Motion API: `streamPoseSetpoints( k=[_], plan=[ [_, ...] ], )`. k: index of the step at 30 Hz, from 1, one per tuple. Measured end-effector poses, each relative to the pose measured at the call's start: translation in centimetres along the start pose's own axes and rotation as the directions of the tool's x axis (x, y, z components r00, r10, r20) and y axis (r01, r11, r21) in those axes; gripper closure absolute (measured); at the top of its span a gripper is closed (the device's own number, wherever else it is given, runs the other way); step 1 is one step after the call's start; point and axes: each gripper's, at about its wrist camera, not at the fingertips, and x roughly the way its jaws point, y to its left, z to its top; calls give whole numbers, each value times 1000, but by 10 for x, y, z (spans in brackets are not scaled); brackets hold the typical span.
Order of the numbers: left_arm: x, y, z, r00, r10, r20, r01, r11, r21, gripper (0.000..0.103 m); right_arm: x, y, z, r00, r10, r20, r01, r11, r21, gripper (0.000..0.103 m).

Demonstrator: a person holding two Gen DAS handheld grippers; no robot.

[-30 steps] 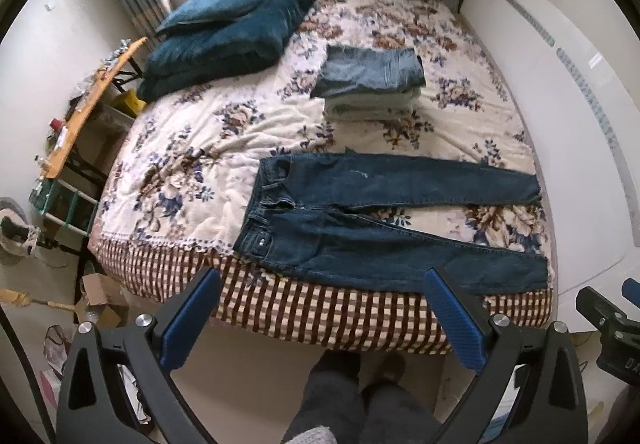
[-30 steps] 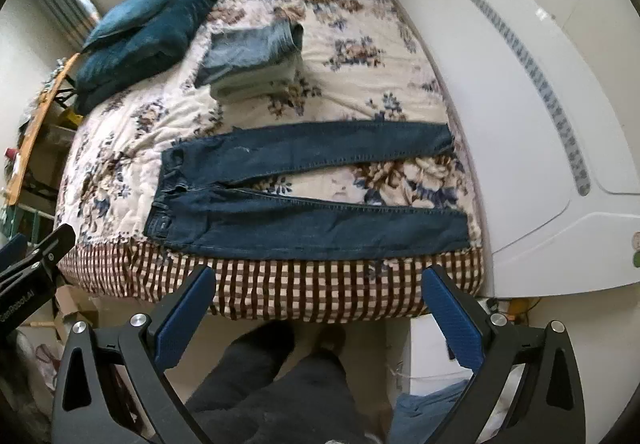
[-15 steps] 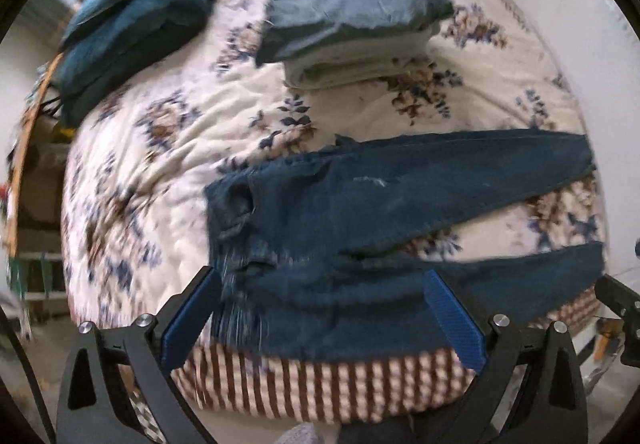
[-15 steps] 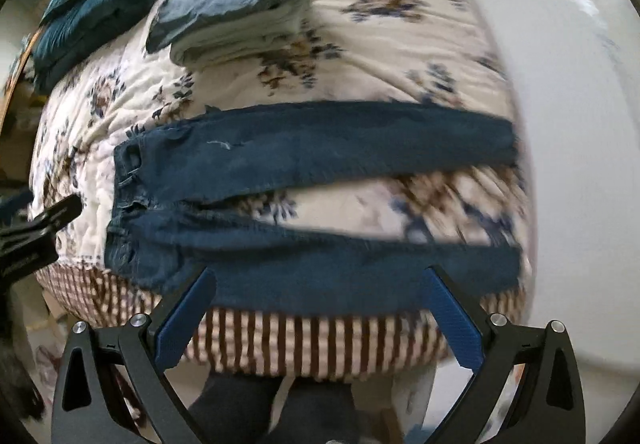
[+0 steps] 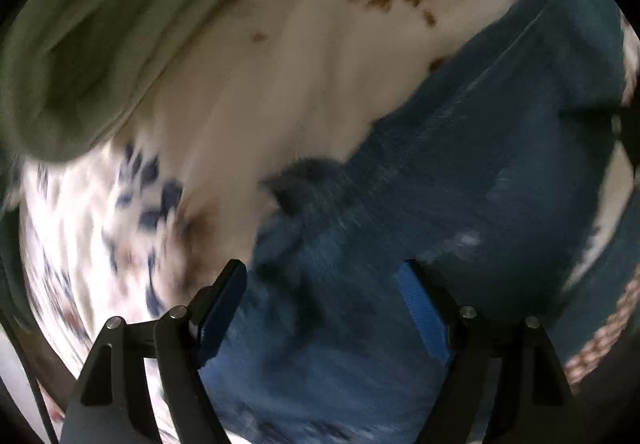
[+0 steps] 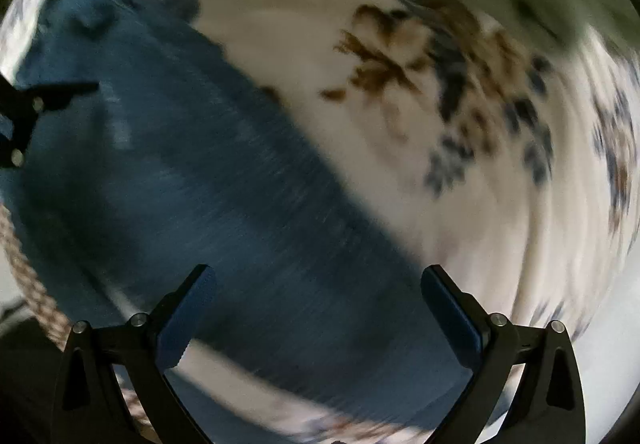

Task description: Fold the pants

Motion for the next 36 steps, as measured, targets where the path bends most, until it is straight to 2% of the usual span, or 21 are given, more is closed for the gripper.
streamPoseSetpoints(
  k=[2,4,7,8,9,10,12,13,15,18,22,24,26,27,29,31,32,33,34,36],
  plan=[
    [13,0,8,999,-21,-25,22,997,72,25,17,-7,17,1000,9,-7,-9,999,-50,1],
    [23,1,15,996,-61,-59,67,992,108,25,32,-13,28,998,63,-16,-64,996,-70,6],
    [30,15,19,985,-149,-88,156,984,84,25,34,-18,33,991,133,4,-132,987,-90,29],
    [28,19,18,982,-165,-87,172,982,80,28,31,-19,33,990,140,18,-138,986,-91,47],
    [24,24,17,978,-191,-82,197,978,74,39,27,-22,31,987,154,39,-151,985,-82,63],
    [19,28,14,974,-210,-79,216,974,68,45,22,-27,28,985,163,60,-159,985,-59,69],
    [7,32,8,973,-221,-60,224,973,54,67,12,-41,19,977,188,96,-189,982,-7,86],
    [0,34,4,975,-218,-41,219,975,40,71,7,-47,14,971,206,118,-210,977,25,89],
    [-16,38,-7,981,-193,-8,193,981,16,86,-4,-61,1,954,256,156,-272,958,93,94],
    [-45,46,-27,979,-197,59,200,978,-56,94,-19,-60,-21,941,273,199,-302,944,136,97],
    [-91,43,-71,965,-209,157,236,954,-183,94,-36,-39,-69,933,267,243,-313,933,177,98],
    [-115,37,-107,953,-227,203,274,929,-250,94,-57,-15,-95,924,268,274,-331,919,217,98],
    [-133,25,-149,938,-260,229,325,891,-318,94,-68,12,-126,909,290,299,-372,888,270,98],
    [-124,-5,-161,934,-264,240,336,876,-346,94,-71,28,-140,903,308,301,-394,871,292,98],
    [-115,-45,-194,919,-318,233,390,821,-417,94,-72,56,-171,894,339,291,-425,847,318,98],
    [-96,-85,-203,922,-317,222,386,799,-462,94,-52,98,-196,881,387,272,-465,816,345,98],
    [-86,-100,-210,920,-334,203,391,775,-497,94,-39,112,-201,875,407,262,-481,794,371,98],
    [-69,-108,-220,912,-360,198,407,722,-560,94,-27,122,-209,867,429,253,-498,767,405,98],
    [-52,-116,-219,909,-370,192,407,693,-595,94,-9,135,-219,855,459,242,-518,724,455,98],
    [-31,-121,-224,910,-365,196,399,645,-652,94,13,150,-228,856,459,237,-511,687,517,97]
  ],
)
